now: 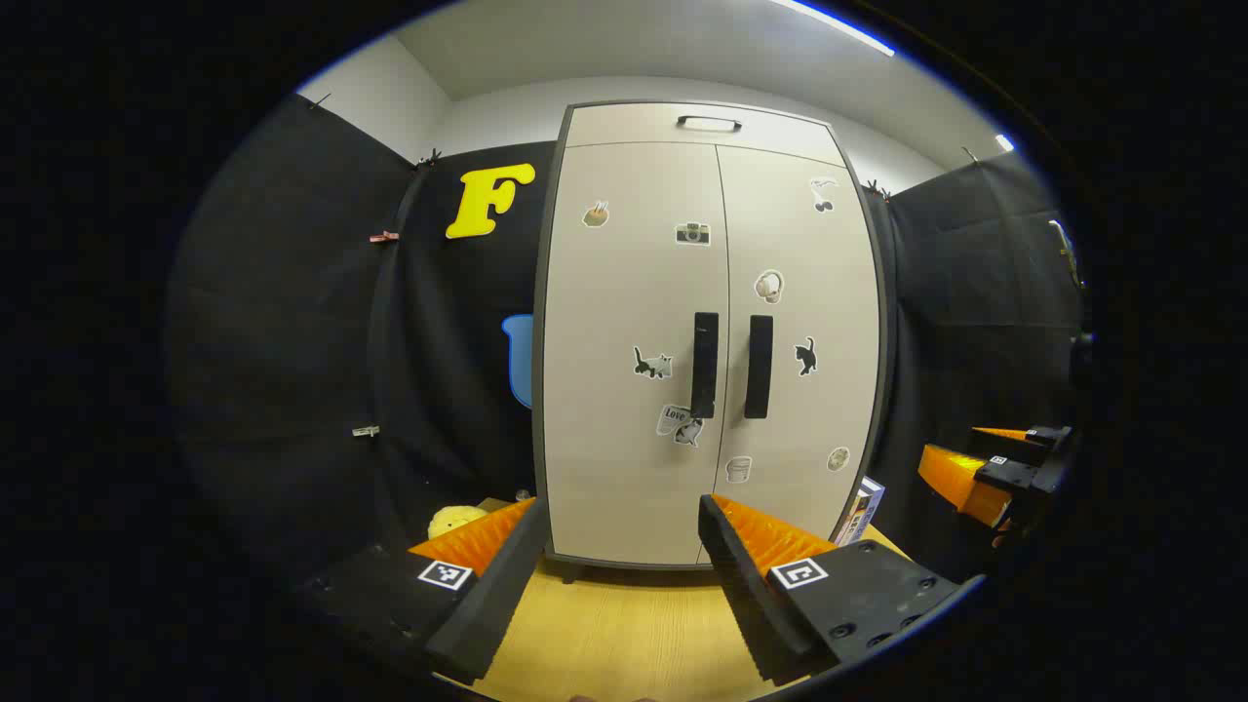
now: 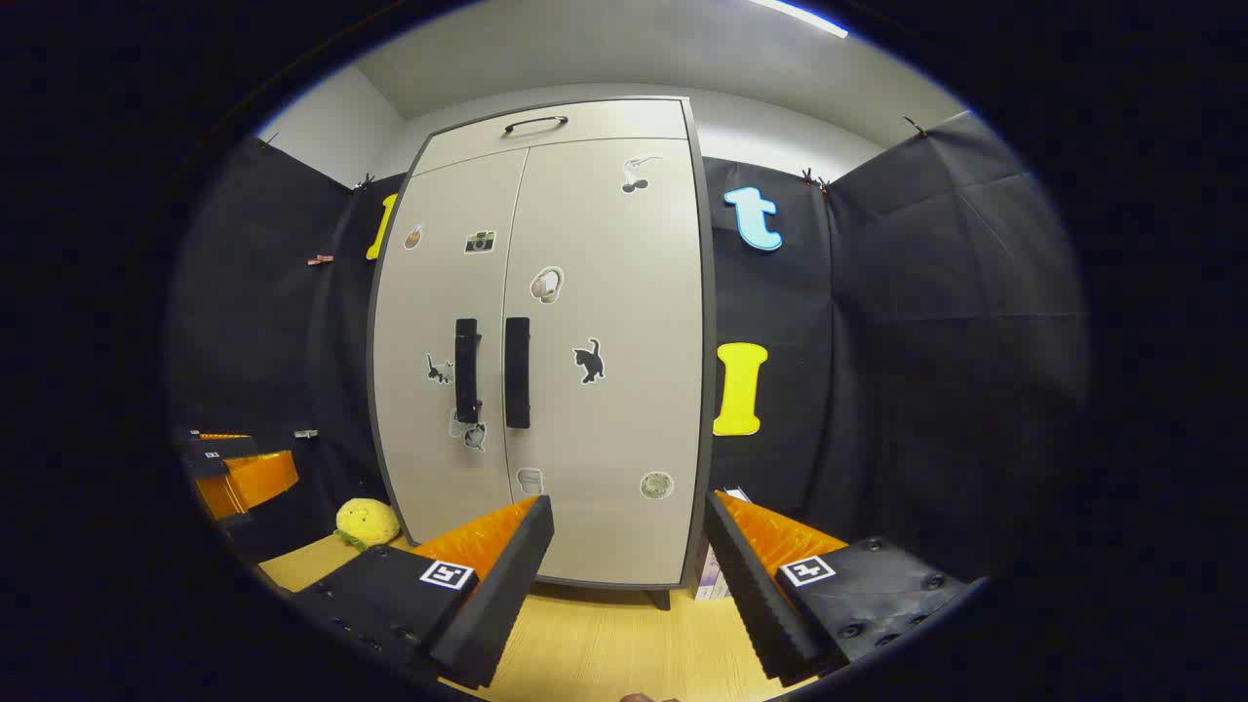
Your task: Open the right door of the double-door shoe cabinet with the right hand, and open the left door with the left hand.
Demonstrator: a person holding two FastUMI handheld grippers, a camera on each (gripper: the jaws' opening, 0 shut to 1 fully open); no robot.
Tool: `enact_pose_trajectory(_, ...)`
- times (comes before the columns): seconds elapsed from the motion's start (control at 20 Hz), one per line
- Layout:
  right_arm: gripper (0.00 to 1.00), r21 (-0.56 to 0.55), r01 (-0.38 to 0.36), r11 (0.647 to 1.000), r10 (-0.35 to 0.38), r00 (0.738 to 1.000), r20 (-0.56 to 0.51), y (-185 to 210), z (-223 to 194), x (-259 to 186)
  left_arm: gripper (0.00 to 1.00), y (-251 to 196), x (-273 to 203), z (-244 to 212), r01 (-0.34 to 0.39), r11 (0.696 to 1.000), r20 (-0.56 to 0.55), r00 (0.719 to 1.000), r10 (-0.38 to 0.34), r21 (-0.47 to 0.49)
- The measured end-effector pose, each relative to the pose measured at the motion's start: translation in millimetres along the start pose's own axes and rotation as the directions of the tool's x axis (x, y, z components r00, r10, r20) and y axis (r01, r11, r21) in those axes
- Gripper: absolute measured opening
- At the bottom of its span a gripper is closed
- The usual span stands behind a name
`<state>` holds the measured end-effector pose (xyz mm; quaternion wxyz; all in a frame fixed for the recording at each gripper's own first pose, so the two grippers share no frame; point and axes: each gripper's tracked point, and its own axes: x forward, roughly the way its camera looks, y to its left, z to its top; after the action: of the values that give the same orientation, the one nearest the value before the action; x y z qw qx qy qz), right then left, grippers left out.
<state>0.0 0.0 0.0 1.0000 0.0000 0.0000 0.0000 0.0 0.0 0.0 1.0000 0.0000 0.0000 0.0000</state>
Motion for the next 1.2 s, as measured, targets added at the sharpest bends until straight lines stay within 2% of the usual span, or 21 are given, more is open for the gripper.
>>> enact_pose_trajectory(0.15, 0.98, -0.014, -0.020, 1.000, 0.019, 1.000, -0.024, 2.3, -16.7, 18.8, 0.95, -4.4, 9.2, -5.3, -0.019, 1.000, -0.029, 0.999, 0.019, -0.012)
enact_pose_trajectory(0.3, 0.98, 0.020, -0.020, 1.000, 0.020, 0.999, -0.033, 12.0, -13.1, 20.0, 0.95, -0.3, 14.9, 0.3, 0.008, 1.000, -0.016, 1.000, -0.008, -0.004)
enact_pose_trajectory(0.6, 0.98, 0.007, 0.027, 1.000, -0.027, 0.998, -0.053, 30.8, -9.2, 8.1, 0.95, 19.3, 21.5, 14.2, 0.072, 0.997, 0.001, 0.997, -0.072, 0.032)
enact_pose_trajectory(0.8, 0.98, 0.008, 0.047, 0.999, -0.047, 0.998, -0.031, 40.6, 1.6, 4.7, 0.95, 24.5, 23.1, 18.9, 0.111, 0.994, 0.008, 0.994, -0.111, 0.021)
enact_pose_trajectory(1.2, 0.98, 0.010, 0.052, 0.999, -0.052, 0.997, -0.053, 67.1, -1.0, -0.5, 0.95, 39.9, 25.4, 11.3, 0.135, 0.990, -0.002, 0.991, -0.135, 0.036)
